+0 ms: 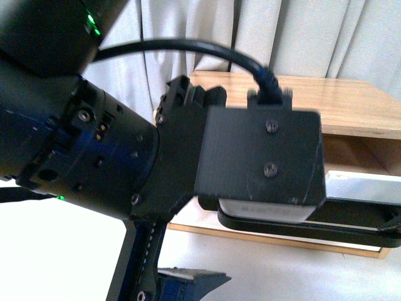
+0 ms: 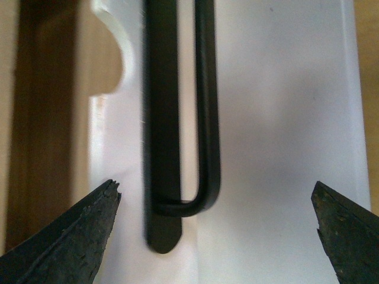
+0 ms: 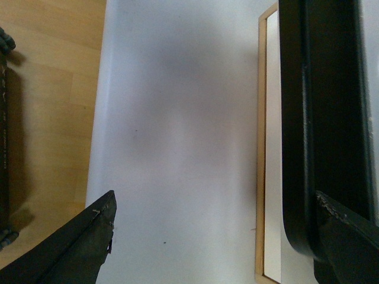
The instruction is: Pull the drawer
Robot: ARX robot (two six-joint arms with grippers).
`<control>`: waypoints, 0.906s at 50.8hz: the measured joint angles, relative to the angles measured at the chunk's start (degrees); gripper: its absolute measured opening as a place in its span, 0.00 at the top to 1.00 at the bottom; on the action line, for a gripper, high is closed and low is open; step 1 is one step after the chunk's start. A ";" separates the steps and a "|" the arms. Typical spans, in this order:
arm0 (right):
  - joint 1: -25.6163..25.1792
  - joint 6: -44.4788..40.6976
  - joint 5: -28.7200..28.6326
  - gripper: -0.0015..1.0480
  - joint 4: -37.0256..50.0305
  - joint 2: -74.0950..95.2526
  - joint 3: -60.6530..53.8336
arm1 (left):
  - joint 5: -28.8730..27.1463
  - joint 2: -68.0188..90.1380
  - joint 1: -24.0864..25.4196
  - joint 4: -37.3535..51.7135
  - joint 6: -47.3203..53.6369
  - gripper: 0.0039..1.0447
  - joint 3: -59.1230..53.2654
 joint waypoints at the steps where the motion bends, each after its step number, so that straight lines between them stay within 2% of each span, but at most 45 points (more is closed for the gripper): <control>1: -0.22 0.15 -0.22 0.09 0.02 -0.42 -0.17 | 0.20 -0.31 0.00 0.52 -0.44 0.06 -0.22; 10: -3.15 2.89 -3.21 0.09 3.50 -6.25 -2.43 | 2.47 -5.86 0.02 8.35 -7.04 0.06 -3.69; 17: -5.38 8.68 -7.15 0.09 11.28 -11.21 -5.14 | 1.55 -10.12 1.09 13.97 -11.65 0.06 -7.28; 24: -7.48 18.97 -7.89 0.09 23.58 -16.09 -9.25 | -4.74 -15.85 3.32 18.84 -18.51 0.06 -12.17; 29: -9.60 30.14 -6.45 0.09 33.92 -20.70 -12.44 | -7.80 -21.35 6.16 22.58 -25.33 0.06 -16.24; 34: -11.08 38.75 -4.26 0.09 39.26 -24.55 -14.69 | -10.23 -26.49 9.70 29.88 -29.88 0.06 -20.70; 38: -12.37 45.48 -0.35 0.09 42.23 -27.50 -16.35 | -10.56 -30.82 13.59 34.60 -33.51 0.06 -24.28; 46: -16.15 60.46 6.32 0.09 42.88 -34.69 -19.50 | -10.97 -42.21 24.09 32.13 -50.27 0.06 -31.45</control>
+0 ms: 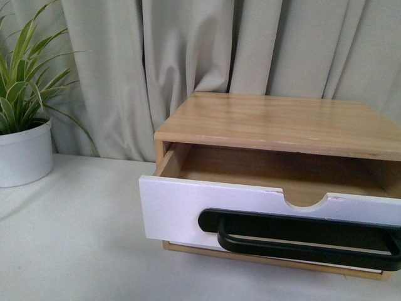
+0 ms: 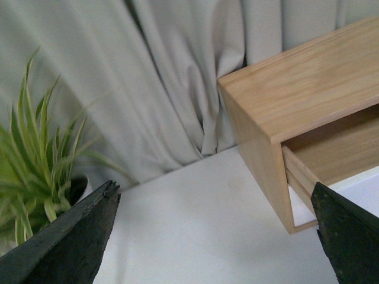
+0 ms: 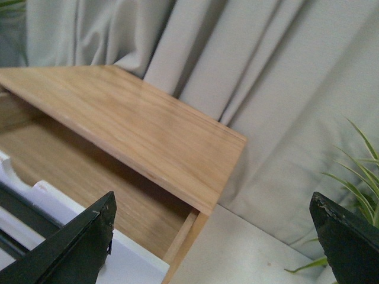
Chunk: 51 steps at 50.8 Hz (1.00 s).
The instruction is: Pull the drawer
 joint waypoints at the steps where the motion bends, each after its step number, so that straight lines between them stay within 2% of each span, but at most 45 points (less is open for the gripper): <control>1: -0.33 1.64 0.46 0.09 -0.13 -1.22 -0.61 | 0.11 -1.84 1.44 -2.23 -3.61 0.06 -0.74; 11: -0.87 11.47 4.68 0.09 -6.45 -11.58 -4.31 | 2.19 -15.47 9.70 -15.06 -21.07 0.06 -5.97; 14: -1.79 14.86 3.93 0.09 -10.08 -15.98 -4.52 | 2.03 -18.62 11.93 -16.74 -24.81 0.06 -7.61; 19: -5.25 20.41 4.74 0.09 -10.47 -17.94 -4.59 | 1.25 -20.09 12.37 -17.14 -27.26 0.06 -8.74; 28: -5.27 22.34 5.14 0.10 -11.52 -17.97 -4.42 | 1.25 -20.20 12.37 -17.14 -28.20 0.06 -8.76; 29: -4.44 22.01 8.37 0.14 -14.73 -18.34 -3.76 | -0.68 -20.52 11.47 -16.17 -27.61 0.08 -9.14; 31: -3.48 21.55 12.04 0.25 -21.73 -21.29 -3.37 | -8.07 -21.55 8.33 -11.96 -25.90 0.18 -11.13; 33: -2.54 21.31 13.55 0.31 -24.41 -23.30 -4.09 | -10.29 -22.38 6.95 -11.08 -25.29 0.25 -12.24; 44: 3.48 21.05 19.63 0.67 -25.00 -27.71 -6.84 | -11.23 -26.21 6.23 -10.97 -23.82 0.61 -15.85; 47: 8.72 20.96 26.51 0.79 -25.05 -28.63 -7.98 | -11.23 -27.52 6.19 -11.23 -23.61 0.73 -16.76; 51: 11.85 20.92 27.41 0.91 -25.03 -29.40 -8.81 | -11.32 -28.65 6.14 -11.65 -23.52 0.85 -17.46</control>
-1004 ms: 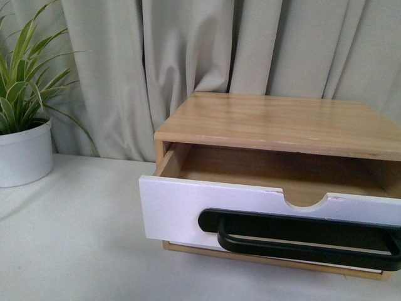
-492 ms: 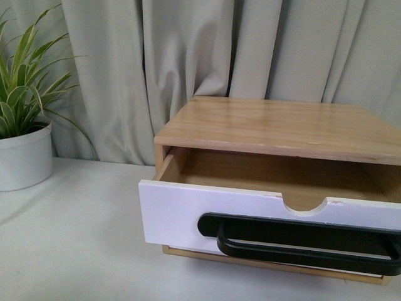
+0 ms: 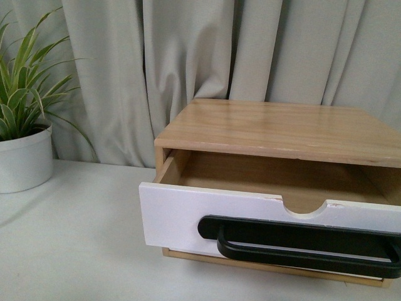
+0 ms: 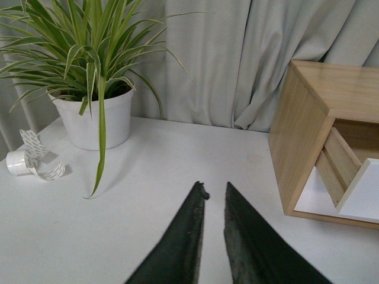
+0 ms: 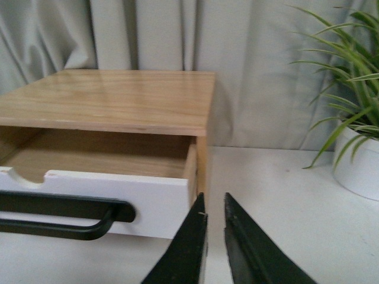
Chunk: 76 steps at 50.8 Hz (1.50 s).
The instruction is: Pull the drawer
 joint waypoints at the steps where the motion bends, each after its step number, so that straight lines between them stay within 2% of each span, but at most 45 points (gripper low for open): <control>1: 0.31 -0.02 0.04 0.94 0.02 -0.17 -0.15 | 0.02 -0.33 0.00 -0.13 0.04 0.89 -0.17; 2: 0.52 -0.02 0.09 0.99 0.07 -0.35 -0.44 | 0.13 -0.79 0.00 -0.35 0.11 0.94 -0.42; 3: 0.59 -0.13 0.37 0.99 0.09 -0.50 -0.61 | 0.09 -1.09 0.00 -0.44 0.02 0.97 -0.59; 22: 0.68 -0.15 0.66 0.99 0.50 -2.75 -3.21 | 0.00 -7.37 -0.02 -2.93 0.28 0.96 -3.98; 27: 0.68 -0.17 0.72 0.99 0.76 -4.74 -5.44 | -0.02 -15.72 -0.02 -12.02 0.33 0.96 -4.50; 44: 0.68 -0.20 0.76 0.97 0.83 -4.85 -5.44 | 0.00 -17.40 -0.02 -12.57 0.28 0.96 -4.50; 47: 0.68 -0.17 0.76 0.89 0.83 -4.85 -5.44 | -0.02 -17.42 -0.02 -12.57 0.31 0.88 -4.50; 52: 0.68 -0.17 0.74 0.72 0.83 -4.85 -5.44 | -0.02 -17.40 -0.02 -12.57 0.31 0.69 -4.50; 54: 0.68 -0.17 0.74 0.61 0.83 -4.85 -5.44 | 0.00 -17.42 -0.02 -12.57 0.31 0.61 -4.50; 58: 0.68 -0.17 0.76 0.50 0.83 -4.85 -5.44 | 0.00 -17.42 -0.02 -12.57 0.31 0.49 -4.50; 68: 0.68 -0.17 0.74 0.08 0.83 -4.85 -5.44 | 0.00 -17.42 -0.02 -12.57 0.31 0.06 -4.50; 76: 0.68 -0.17 0.76 0.09 0.83 -4.85 -5.44 | -0.02 -17.40 -0.02 -12.57 0.35 0.06 -4.50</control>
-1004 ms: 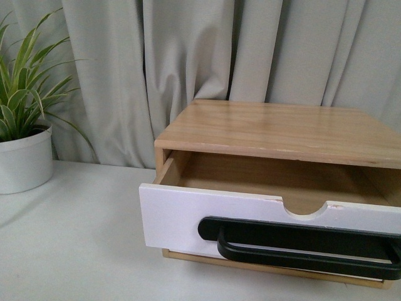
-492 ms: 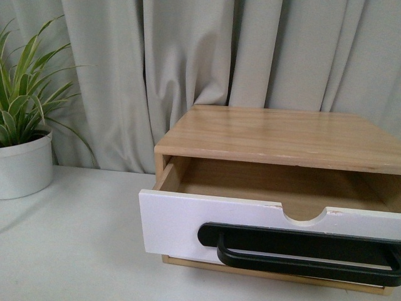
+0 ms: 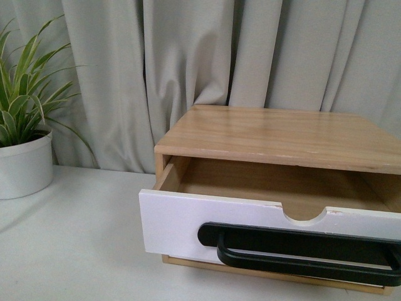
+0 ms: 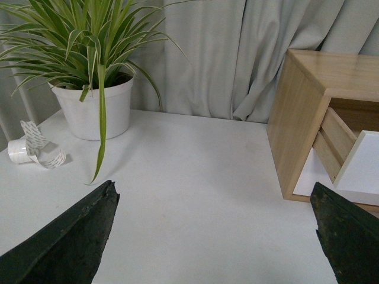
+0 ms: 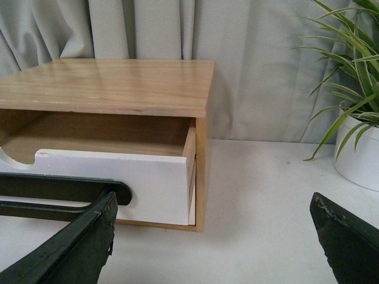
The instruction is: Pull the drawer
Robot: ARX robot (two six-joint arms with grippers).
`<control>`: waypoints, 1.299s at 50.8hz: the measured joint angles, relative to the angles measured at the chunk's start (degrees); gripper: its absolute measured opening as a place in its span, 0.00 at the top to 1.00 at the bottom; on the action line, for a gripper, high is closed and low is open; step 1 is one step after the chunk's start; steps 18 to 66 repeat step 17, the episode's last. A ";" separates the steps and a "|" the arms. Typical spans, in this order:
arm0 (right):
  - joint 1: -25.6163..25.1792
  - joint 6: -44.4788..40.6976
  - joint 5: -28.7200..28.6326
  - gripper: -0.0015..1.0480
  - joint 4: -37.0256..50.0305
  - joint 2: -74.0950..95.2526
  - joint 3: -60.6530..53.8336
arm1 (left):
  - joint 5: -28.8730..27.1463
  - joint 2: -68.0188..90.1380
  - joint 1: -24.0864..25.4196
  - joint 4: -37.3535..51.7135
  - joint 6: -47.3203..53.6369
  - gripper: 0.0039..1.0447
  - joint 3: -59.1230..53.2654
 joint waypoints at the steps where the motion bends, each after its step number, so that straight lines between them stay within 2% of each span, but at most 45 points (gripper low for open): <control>1: 0.00 0.00 0.00 0.09 0.00 0.00 0.00 | 0.00 0.00 0.00 0.00 0.00 0.06 0.00; 66: 0.00 0.00 0.00 0.09 0.00 0.00 0.00 | 0.02 -0.02 0.00 0.00 0.00 0.06 0.00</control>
